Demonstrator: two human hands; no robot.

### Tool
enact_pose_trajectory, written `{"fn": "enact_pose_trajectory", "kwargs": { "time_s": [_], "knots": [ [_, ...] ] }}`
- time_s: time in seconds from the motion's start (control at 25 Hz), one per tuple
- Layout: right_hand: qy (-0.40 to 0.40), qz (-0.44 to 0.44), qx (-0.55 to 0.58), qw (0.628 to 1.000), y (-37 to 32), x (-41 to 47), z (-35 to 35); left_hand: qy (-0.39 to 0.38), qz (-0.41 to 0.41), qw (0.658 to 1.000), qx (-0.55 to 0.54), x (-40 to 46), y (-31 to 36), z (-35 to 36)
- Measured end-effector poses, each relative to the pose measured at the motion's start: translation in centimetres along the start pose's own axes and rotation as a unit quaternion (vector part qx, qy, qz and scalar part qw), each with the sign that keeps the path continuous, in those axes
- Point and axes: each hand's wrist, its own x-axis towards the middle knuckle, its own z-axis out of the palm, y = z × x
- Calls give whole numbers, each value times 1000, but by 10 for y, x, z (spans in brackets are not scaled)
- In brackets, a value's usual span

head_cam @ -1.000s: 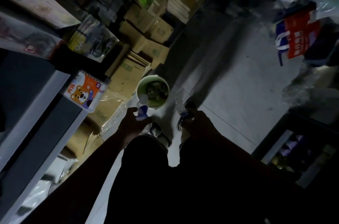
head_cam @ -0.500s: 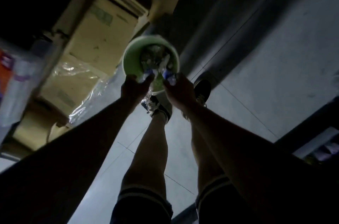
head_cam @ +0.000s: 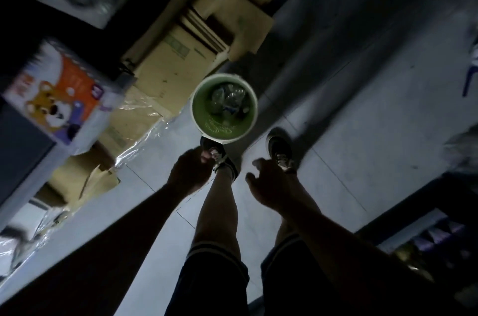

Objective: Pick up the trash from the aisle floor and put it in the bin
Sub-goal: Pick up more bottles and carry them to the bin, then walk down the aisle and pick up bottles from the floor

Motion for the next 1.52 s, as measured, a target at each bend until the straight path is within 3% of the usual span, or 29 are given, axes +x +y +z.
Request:
{"fn": "enact_pose_trajectory", "kwargs": {
  "time_s": [0.16,0.4,0.52,0.84,1.04,1.32,1.52],
  "knots": [
    [-5,-55,-21,998,-1,-87,-33,20,32,999,0,-104,22,-23],
    [29,-188,-114,975,-9,-188,-94,137,17,989,-42,-249,31,-18],
    [36,-247,-196,948,-14,-224,-114,189,-7,977,-101,-307,27,7],
    [-17,-351,-382,854,-10,-270,-110,218,-134,926,-278,-414,23,122],
    [-96,-397,-511,756,-6,-311,-76,243,-191,872,-380,-474,33,219],
    [-161,-469,-632,595,11,-366,-17,295,-289,745,-525,-555,64,352],
    [-192,-491,-659,537,0,-389,25,319,-353,670,-570,-580,71,392]
  ]
}}
